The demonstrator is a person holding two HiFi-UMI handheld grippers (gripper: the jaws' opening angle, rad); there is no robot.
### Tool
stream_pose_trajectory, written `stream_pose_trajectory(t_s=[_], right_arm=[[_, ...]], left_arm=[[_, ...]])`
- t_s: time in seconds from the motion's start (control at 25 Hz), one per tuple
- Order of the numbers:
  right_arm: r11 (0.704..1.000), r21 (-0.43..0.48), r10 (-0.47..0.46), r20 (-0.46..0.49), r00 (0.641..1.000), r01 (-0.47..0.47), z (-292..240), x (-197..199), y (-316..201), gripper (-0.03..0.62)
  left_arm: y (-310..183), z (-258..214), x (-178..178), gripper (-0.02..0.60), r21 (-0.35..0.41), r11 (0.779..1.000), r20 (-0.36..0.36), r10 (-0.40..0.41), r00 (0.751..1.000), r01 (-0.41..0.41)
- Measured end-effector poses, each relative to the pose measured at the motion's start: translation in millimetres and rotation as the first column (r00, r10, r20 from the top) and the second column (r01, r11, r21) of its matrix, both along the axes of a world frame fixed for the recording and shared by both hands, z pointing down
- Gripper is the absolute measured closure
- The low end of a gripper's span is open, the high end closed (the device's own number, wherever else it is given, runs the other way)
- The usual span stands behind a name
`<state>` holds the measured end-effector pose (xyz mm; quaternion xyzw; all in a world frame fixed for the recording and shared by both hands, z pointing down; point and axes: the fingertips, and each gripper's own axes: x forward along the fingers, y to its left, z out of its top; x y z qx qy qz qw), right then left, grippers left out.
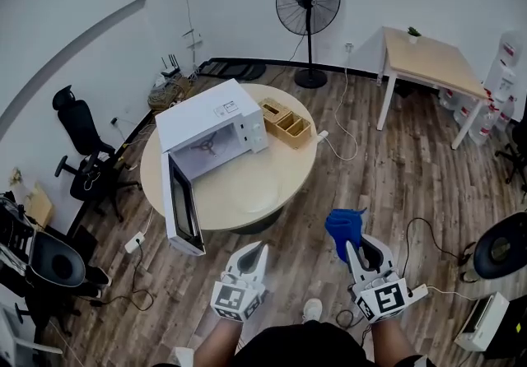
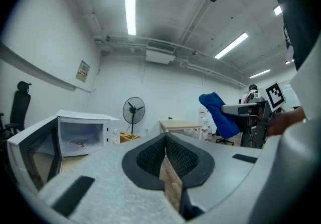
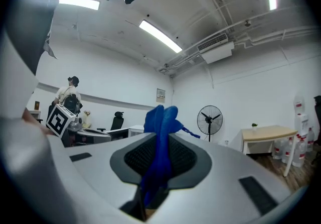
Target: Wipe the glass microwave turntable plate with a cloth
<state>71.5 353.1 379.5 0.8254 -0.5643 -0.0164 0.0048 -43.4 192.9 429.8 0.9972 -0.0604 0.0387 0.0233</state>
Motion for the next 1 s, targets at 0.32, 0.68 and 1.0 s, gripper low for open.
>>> stream_pose_trajectory(t_s=[0.32, 0.68, 1.0], right_arm=[[0.998, -0.018, -0.056, 0.025, 0.998, 0.057, 5, 64, -27, 0.526], [0.99, 0.04, -0.135, -0.01, 0.991, 0.135, -15, 96, -84, 0.528], [0.973, 0.029, -0.23, 0.022, 0.973, 0.229, 0, 104, -164, 0.528]], left_arm=[[-16, 3, 45, 0.575, -0.028, 0.997, 0.012, -0.077, 0.997, 0.078], [-53, 10, 68, 0.577, -0.044, 0.986, 0.024, -0.158, 0.987, 0.159], [-119, 17, 76, 0.575, -0.042, 0.973, 0.02, -0.225, 0.974, 0.226]])
